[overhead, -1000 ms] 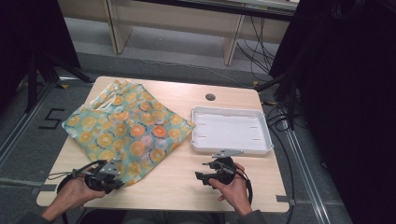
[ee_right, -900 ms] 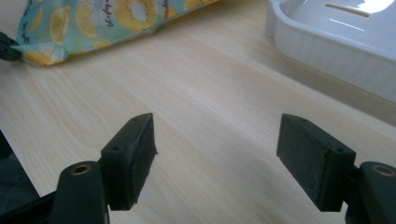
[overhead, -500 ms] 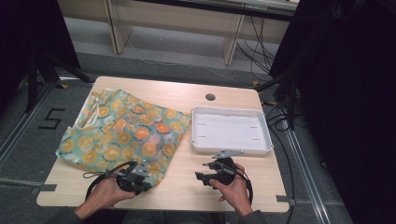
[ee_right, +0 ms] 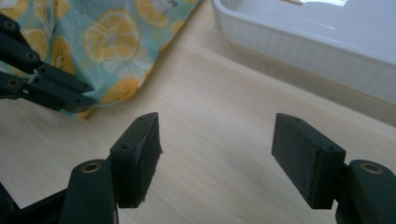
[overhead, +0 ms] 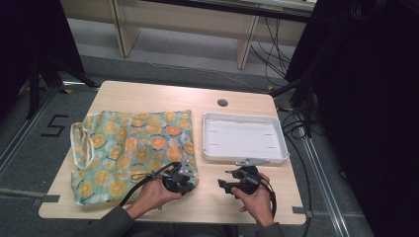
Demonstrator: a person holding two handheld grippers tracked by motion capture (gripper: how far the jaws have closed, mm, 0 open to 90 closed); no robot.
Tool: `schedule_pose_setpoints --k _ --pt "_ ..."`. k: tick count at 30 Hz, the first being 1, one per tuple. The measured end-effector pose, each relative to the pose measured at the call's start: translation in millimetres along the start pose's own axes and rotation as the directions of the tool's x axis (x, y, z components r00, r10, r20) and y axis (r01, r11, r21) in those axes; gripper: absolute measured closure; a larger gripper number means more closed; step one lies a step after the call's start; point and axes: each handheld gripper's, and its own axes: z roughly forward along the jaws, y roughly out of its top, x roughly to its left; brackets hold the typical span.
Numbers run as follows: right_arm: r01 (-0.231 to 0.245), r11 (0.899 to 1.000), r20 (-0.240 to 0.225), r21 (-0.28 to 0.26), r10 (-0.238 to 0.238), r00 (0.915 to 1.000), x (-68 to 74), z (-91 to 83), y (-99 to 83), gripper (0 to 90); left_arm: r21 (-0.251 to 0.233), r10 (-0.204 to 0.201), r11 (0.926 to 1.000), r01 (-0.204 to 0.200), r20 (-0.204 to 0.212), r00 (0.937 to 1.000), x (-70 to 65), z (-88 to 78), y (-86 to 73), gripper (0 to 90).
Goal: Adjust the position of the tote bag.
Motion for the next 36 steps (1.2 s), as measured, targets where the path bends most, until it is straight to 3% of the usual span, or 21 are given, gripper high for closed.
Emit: schedule_pose_setpoints --k 1,2,6,7,9,11,13,14,15,16,18,21,24,25,26,27,28,31,34,35,36 --pt "0.000 1.000 0.000 0.000 0.000 1.0000 0.0 0.0 0.0 33.3 -0.015 0.009 0.9999 -0.008 0.021 0.9997 1.2 -5.5 -0.6 83.5" --pt "0.010 1.000 -0.016 -0.019 -0.011 0.9998 4.8 3.8 -1.1 32.7 -0.065 -0.039 0.9970 0.042 0.050 0.9980 -0.2 -23.9 -4.9 69.5" --pt "0.020 0.999 -0.038 0.041 -0.018 0.9991 18.5 6.0 0.0 29.9 -0.137 -0.096 0.9854 0.101 0.040 0.9945 7.9 -63.3 -14.2 53.3" --pt "0.031 0.999 -0.062 0.040 -0.029 0.9977 28.6 11.3 1.7 29.3 -0.156 -0.106 0.9820 0.107 0.012 0.9942 16.0 -87.1 -22.8 46.4" --pt "0.041 0.999 -0.066 0.031 -0.038 0.9971 33.3 13.8 2.2 28.9 -0.147 -0.106 0.9838 0.102 -0.017 0.9942 22.1 -98.7 -29.4 44.1" --pt "0.066 0.998 -0.107 0.019 -0.064 0.9923 41.4 15.8 2.7 27.6 -0.143 -0.143 0.9812 0.130 -0.091 0.9855 37.8 -119.9 -47.7 41.1" --pt "0.082 0.997 -0.122 0.008 -0.081 0.9892 47.0 18.8 2.5 26.7 -0.118 -0.195 0.9772 0.177 -0.162 0.9675 58.5 -138.1 -71.5 38.8" --pt "0.094 0.995 -0.122 0.034 -0.089 0.9886 49.8 18.9 3.0 25.9 -0.108 -0.230 0.9711 0.213 -0.192 0.9539 67.1 -145.0 -84.5 37.1" --pt "0.101 0.994 -0.130 0.037 -0.095 0.9869 55.1 24.5 2.4 25.7 -0.088 -0.272 0.9621 0.258 -0.241 0.9317 82.9 -155.4 -109.7 35.6" --pt "0.101 0.994 -0.130 0.037 -0.095 0.9869 55.1 24.5 2.4 25.7 -0.088 -0.272 0.9621 0.258 -0.241 0.9317 82.9 -155.4 -109.7 35.5" --pt "0.119 0.991 -0.136 0.061 -0.110 0.9846 60.2 29.3 3.1 25.3 -0.090 -0.323 0.9465 0.310 -0.286 0.9022 93.2 -160.2 -130.9 34.6" --pt "0.173 0.983 -0.138 0.067 -0.163 0.9770 72.0 42.6 5.3 25.9 -0.105 -0.374 0.9270 0.360 -0.319 0.8708 103.4 -167.2 -154.8 32.7" --pt "0.193 0.974 -0.124 0.120 -0.178 0.9761 76.7 54.0 8.1 28.0 -0.103 -0.385 0.9226 0.372 -0.323 0.8647 107.7 -169.7 -160.1 29.0" --pt "0.193 0.974 -0.124 0.120 -0.178 0.9761 76.7 54.0 8.1 28.0 -0.124 -0.405 0.9143 0.386 -0.327 0.8541 109.9 -167.5 -162.9 29.0" --pt "0.206 0.969 -0.121 0.139 -0.190 0.9742 76.3 57.4 10.4 30.3 -0.093 -0.394 0.9180 0.386 -0.329 0.8584 113.7 -167.7 -165.9 26.5" --pt "0.226 0.963 -0.128 0.144 -0.208 0.9697 75.6 60.9 12.8 33.8 -0.069 -0.413 0.9080 0.413 -0.317 0.8539 115.6 -166.7 -167.5 23.7" --pt "0.220 0.963 -0.128 0.155 -0.201 0.9711 76.4 63.2 14.9 36.1 -0.027 -0.396 0.9126 0.408 -0.308 0.8652 117.8 -166.7 -170.0 22.8" --pt "0.241 0.955 -0.128 0.171 -0.221 0.9668 75.9 70.9 20.7 48.9 -0.001 -0.384 0.9169 0.399 -0.271 0.8825 121.3 -160.5 -175.5 22.6" --pt "0.288 0.942 -0.105 0.171 -0.273 0.9563 76.7 75.6 25.0 68.2 0.016 -0.404 0.9064 0.422 -0.256 0.8780 124.0 -155.1 -180.8 22.5" --pt "0.316 0.933 -0.103 0.174 -0.302 0.9478 78.1 77.7 27.2 79.1 0.028 -0.396 0.9093 0.415 -0.244 0.8852 124.4 -153.5 -182.6 30.5" --pt "0.330 0.928 -0.098 0.172 -0.317 0.9432 78.7 78.9 27.7 79.1 0.046 -0.382 0.9145 0.402 -0.229 0.8954 123.7 -151.7 -184.1 36.9"
